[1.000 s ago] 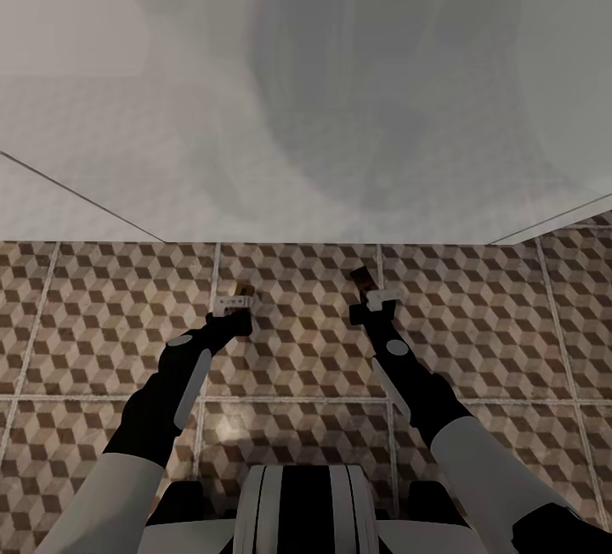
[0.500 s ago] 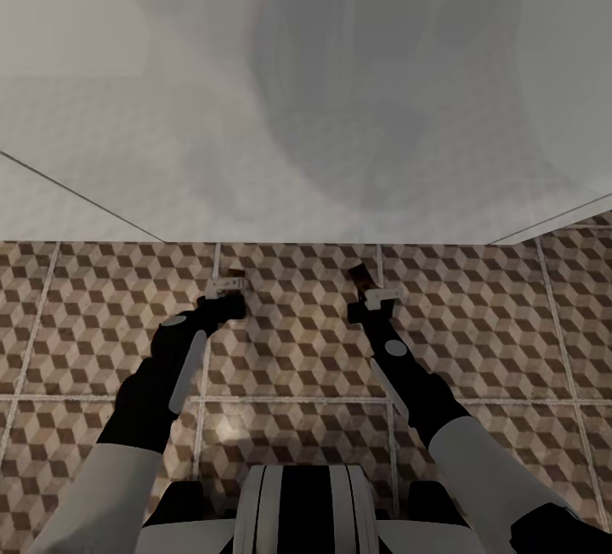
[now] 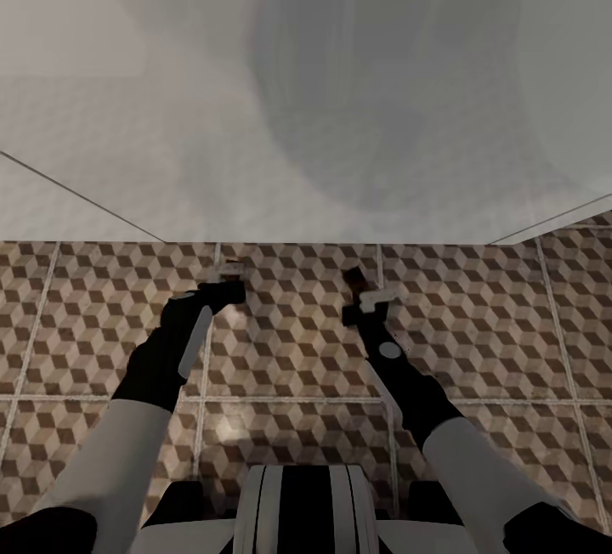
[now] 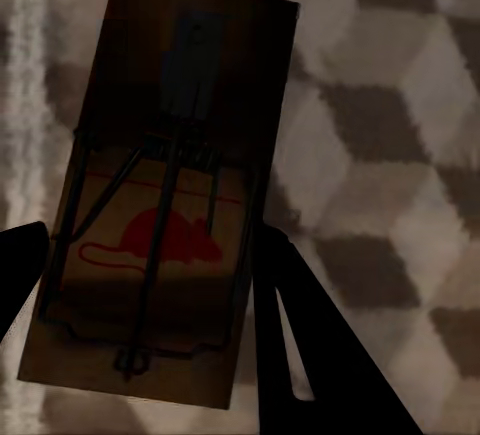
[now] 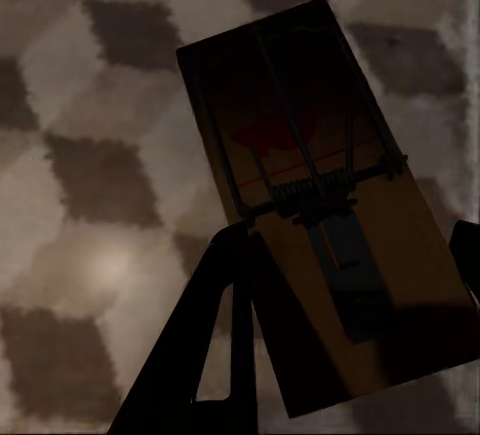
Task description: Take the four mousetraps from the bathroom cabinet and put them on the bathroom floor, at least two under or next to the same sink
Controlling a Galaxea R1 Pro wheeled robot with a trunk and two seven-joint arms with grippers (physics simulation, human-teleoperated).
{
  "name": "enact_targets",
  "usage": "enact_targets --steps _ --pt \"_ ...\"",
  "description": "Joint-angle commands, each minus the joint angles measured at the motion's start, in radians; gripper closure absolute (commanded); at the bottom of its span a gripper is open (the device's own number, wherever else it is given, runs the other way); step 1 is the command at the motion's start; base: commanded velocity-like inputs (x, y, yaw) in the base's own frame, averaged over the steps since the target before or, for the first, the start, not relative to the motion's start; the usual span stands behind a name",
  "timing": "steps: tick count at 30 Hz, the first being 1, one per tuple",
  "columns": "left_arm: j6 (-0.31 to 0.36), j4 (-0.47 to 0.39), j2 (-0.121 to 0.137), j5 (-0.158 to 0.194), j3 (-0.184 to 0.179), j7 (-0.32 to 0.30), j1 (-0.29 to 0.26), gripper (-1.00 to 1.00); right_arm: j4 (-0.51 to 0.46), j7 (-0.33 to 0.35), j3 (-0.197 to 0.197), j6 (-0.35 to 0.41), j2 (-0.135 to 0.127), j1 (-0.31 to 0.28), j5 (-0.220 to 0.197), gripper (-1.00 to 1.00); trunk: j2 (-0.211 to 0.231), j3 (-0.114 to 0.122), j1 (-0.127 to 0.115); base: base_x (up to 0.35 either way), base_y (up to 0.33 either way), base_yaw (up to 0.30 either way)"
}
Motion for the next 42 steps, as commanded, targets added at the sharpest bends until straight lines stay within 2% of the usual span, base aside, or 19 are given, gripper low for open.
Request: enact_targets --steps 1,4,9,16,22,29,30,34,38,42 --pt "0.004 0.019 0.000 0.008 -0.001 0.007 -0.013 1.00 0.011 -0.007 0.004 -0.005 0.006 -0.001 -0.010 1.00 0.000 0.000 0.000 0.000 0.000 0.000" --pt "0.002 0.094 -0.001 0.008 -0.001 0.012 -0.064 1.00 0.029 -0.007 0.004 -0.005 0.020 -0.001 -0.009 1.00 0.000 0.000 0.000 0.000 0.000 0.000" --pt "0.000 0.213 -0.001 0.008 -0.001 0.013 -0.135 1.00 0.035 -0.007 0.003 0.001 0.030 -0.001 -0.007 1.00 0.000 0.000 0.000 0.000 0.000 0.000" --pt "-0.001 0.249 -0.009 0.009 -0.001 0.013 -0.168 1.00 0.041 -0.007 0.003 0.041 0.060 -0.009 -0.003 1.00 0.000 0.000 0.000 0.000 0.000 0.000" --pt "-0.001 0.252 -0.030 0.008 -0.001 0.013 -0.178 1.00 0.107 -0.007 0.003 0.091 0.074 -0.121 -0.004 1.00 0.000 0.000 0.000 0.000 0.000 0.000" --pt "-0.001 0.246 -0.032 0.008 -0.001 0.013 -0.179 1.00 0.213 -0.007 0.003 0.145 0.083 -0.270 -0.004 1.00 0.000 0.000 0.000 0.000 0.000 0.000" --pt "-0.001 0.245 -0.032 0.008 -0.001 0.013 -0.179 1.00 0.244 -0.007 0.002 0.148 0.083 -0.306 -0.004 1.00 0.000 0.000 0.000 0.000 0.000 0.000" --pt "-0.001 0.245 -0.032 0.008 -0.001 0.013 -0.179 1.00 0.306 -0.007 0.002 0.150 0.083 -0.370 -0.004 1.00 0.000 0.000 0.000 0.000 0.000 0.000" --pt "-0.002 0.244 -0.028 0.008 -0.001 0.012 -0.179 1.00 0.328 -0.007 0.002 0.151 0.083 -0.397 -0.004 1.00 0.000 0.000 0.000 0.000 0.000 0.000" --pt "-0.023 0.244 -0.026 0.008 0.002 0.012 -0.179 1.00 0.351 -0.007 0.002 0.150 0.082 -0.400 -0.004 1.00 0.000 0.000 0.000 0.000 0.000 0.000"
